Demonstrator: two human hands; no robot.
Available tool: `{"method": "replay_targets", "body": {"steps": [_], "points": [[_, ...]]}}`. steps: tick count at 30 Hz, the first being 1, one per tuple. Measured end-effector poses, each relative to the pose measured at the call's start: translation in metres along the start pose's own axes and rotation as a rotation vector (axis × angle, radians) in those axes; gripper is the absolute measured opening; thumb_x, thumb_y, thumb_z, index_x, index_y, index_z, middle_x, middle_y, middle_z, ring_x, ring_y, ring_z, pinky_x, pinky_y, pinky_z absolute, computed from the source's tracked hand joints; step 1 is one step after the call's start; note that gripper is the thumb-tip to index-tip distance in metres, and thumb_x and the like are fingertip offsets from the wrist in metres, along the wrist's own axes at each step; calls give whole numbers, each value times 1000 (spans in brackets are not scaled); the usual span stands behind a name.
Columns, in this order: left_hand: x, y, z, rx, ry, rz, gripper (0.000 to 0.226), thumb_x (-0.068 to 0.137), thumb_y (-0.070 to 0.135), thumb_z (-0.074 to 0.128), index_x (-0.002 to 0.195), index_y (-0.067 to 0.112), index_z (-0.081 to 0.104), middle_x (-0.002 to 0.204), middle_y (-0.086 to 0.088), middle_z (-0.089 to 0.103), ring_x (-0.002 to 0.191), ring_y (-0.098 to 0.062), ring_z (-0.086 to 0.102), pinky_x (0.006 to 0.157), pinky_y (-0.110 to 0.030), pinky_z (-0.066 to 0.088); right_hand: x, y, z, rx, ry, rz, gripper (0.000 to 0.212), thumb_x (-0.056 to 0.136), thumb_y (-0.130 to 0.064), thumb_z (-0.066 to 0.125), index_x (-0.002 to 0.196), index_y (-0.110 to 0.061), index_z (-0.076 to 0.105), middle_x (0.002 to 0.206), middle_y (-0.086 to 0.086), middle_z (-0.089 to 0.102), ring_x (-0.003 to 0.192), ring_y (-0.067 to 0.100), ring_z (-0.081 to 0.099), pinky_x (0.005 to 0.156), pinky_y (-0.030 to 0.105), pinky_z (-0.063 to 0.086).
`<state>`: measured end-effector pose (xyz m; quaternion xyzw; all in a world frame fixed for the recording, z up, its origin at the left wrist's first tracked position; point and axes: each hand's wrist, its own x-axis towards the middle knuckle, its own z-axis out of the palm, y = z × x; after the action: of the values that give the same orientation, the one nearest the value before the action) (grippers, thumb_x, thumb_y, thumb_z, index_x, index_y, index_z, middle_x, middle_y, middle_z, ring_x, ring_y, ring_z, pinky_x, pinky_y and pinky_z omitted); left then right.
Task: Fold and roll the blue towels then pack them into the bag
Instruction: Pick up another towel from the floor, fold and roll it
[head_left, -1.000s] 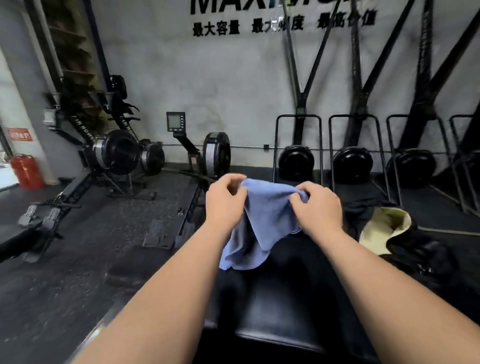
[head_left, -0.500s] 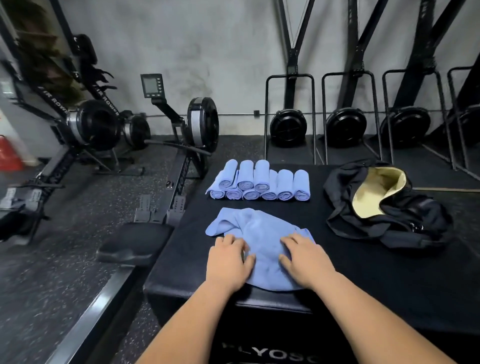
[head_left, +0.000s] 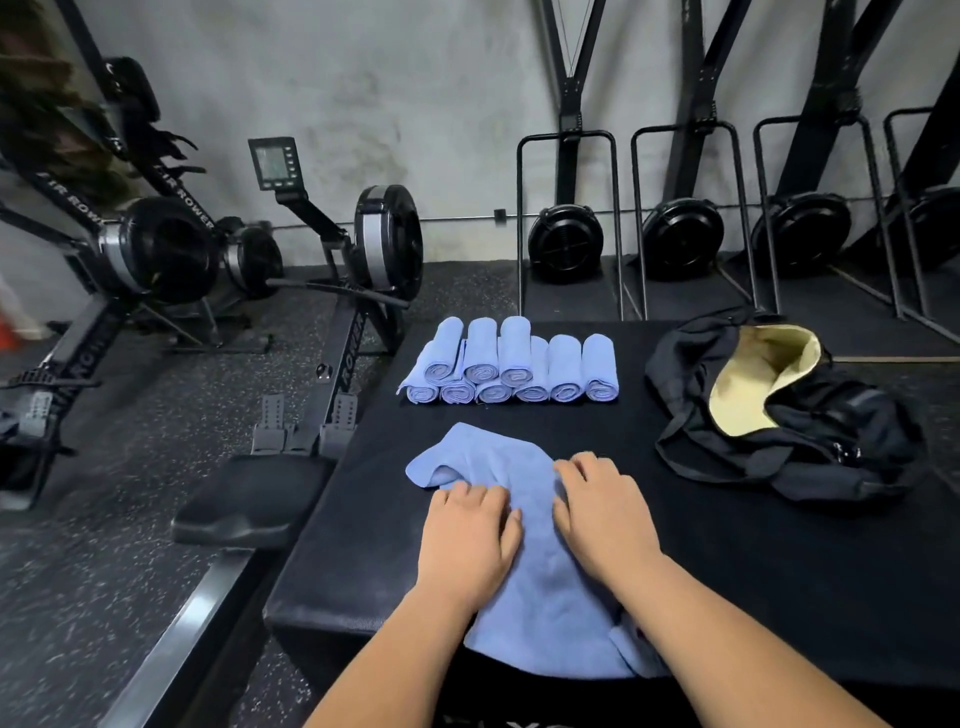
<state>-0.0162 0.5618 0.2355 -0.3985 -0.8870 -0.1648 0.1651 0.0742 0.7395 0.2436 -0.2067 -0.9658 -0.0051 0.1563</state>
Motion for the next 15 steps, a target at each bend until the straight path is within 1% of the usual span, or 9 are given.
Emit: {"method": "replay_targets", "body": {"steps": [1,2,3,4,6,8,10,13,15], "points": [[-1,-2,5,-27,16,15,29,99,48,48,102,24,63,100,4,63,97,-24,55,86,-40,44,-1,3,7,20,-10,-39,35,90,-41,61,119,-22,67,122,2,63,108,27,61,77,40,54],[-2,-3,8,-52,11,18,33,99,49,50,116,24,64,117,2,61,111,-25,53,93,-40,44,-6,5,16,19,13,-77,39,92,-44,54,122,-24,68,129,1,63,118,26,59,86,40,55],[-4,-7,15,-61,-5,22,40,100,50,49,128,24,62,132,-1,58,124,-26,49,103,-41,42,-11,4,19,44,8,-68,41,94,-46,47,123,-26,69,132,0,64,124,24,57,92,40,55],[-9,-9,16,-62,-20,13,46,102,52,46,136,24,59,142,-2,55,134,-28,44,112,-43,38,-19,3,22,79,31,-48,42,96,-46,43,123,-29,70,136,-1,63,127,23,56,97,40,53],[-13,-13,22,-76,-29,-30,52,105,56,38,144,25,56,151,0,52,146,-29,36,121,-44,30,-25,3,27,127,71,-6,40,99,-44,43,127,-31,69,144,-1,59,130,23,54,103,40,50],[-13,-15,23,-111,-28,-68,55,106,58,37,146,25,55,152,5,51,149,-25,32,124,-42,27,-23,4,28,139,61,-8,41,100,-41,45,133,-29,65,151,3,54,133,27,51,108,44,46],[-10,-16,23,-129,-34,-69,54,105,57,40,144,24,57,147,9,54,146,-21,36,122,-40,29,-19,6,32,121,87,-34,43,99,-40,46,134,-24,65,150,6,55,133,30,51,110,46,44],[-12,-14,22,-154,18,-59,45,103,52,48,133,23,62,129,10,59,129,-20,47,114,-37,35,-21,6,33,148,119,-36,38,97,-37,48,122,-21,71,133,-4,64,122,24,56,106,42,44],[-13,-13,19,-153,61,-62,39,102,50,52,126,22,66,115,8,61,116,-22,51,108,-38,39,-22,5,30,202,173,3,26,95,-35,53,105,-23,75,112,-11,67,108,20,58,98,39,44]]}}
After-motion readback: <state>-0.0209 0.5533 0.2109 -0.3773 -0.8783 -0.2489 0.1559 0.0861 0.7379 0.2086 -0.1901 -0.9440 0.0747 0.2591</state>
